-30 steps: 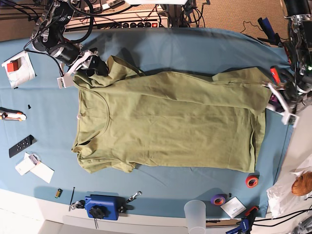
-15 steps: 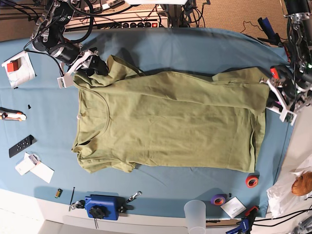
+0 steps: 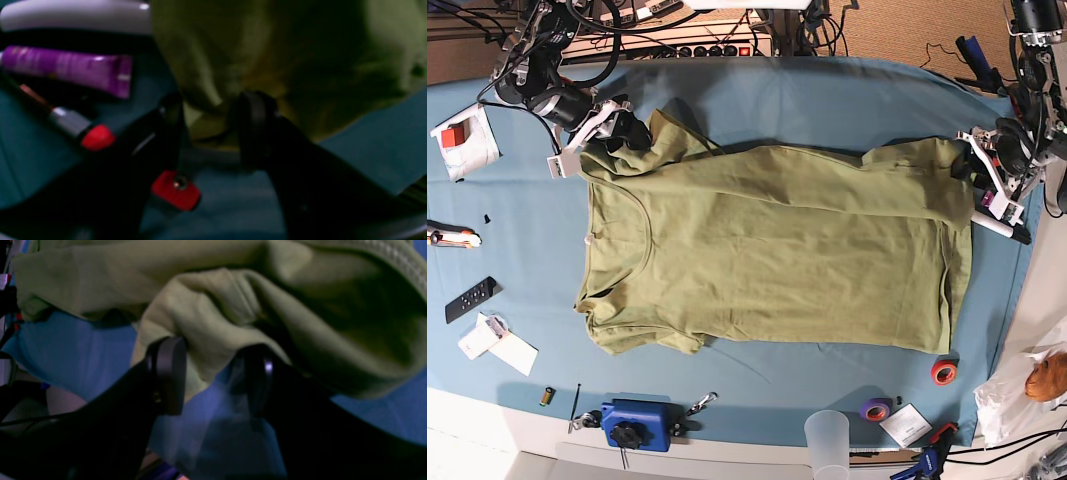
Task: Layout the t-shirt on the table in an organized manner, then fold the t-shirt properly
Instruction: 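Grasp the opposite shoulder corner with the left gripper and tug outward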
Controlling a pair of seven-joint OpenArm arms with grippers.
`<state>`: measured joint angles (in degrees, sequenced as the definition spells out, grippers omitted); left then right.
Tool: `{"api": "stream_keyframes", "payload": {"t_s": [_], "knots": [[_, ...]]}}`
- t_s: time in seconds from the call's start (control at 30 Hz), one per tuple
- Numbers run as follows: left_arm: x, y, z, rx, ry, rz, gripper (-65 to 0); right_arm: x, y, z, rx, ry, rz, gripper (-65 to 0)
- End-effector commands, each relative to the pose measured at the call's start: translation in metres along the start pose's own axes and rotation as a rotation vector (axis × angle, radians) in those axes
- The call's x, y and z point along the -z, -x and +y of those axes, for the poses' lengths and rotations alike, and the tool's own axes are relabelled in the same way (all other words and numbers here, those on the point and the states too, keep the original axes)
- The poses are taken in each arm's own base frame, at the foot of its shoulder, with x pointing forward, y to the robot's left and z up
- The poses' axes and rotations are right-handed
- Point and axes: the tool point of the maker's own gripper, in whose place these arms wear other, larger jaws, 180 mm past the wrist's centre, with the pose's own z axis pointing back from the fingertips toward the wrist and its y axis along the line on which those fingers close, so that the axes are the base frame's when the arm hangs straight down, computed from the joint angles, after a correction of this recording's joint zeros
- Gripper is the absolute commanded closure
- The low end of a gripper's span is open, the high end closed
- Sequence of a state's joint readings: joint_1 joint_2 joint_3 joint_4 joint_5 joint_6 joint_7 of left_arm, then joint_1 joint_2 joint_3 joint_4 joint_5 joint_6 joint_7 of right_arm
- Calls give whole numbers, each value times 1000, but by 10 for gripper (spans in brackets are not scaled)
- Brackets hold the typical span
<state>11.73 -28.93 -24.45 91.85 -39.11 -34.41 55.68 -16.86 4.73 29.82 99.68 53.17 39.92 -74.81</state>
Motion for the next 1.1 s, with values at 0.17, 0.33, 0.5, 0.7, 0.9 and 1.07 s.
{"api": "stream_keyframes", "payload": {"t_s": [0.17, 0.33, 0.5, 0.7, 0.9, 1.07], "knots": [[-7, -5, 6, 22, -13, 8, 0, -3, -11, 2, -15, -11, -40, -3], [-12, -4, 4, -28, -20, 47, 0, -7, -24, 13, 15, -78, -114, 0], [-22, -19, -3, 20, -6, 31, 0, -14, -28, 9, 31, -74, -142, 0], [-30, -22, -9, 73, -15, 63, 0, -32, -36, 12, 81, -139, -198, 0], [-32, -8, -7, 41, -30, 135, 0, -53, -39, -6, 95, -85, -239, 0], [-36, 12, -5, 37, -39, 187, 0, -62, -37, -16, 75, -50, -216, 0]]}}
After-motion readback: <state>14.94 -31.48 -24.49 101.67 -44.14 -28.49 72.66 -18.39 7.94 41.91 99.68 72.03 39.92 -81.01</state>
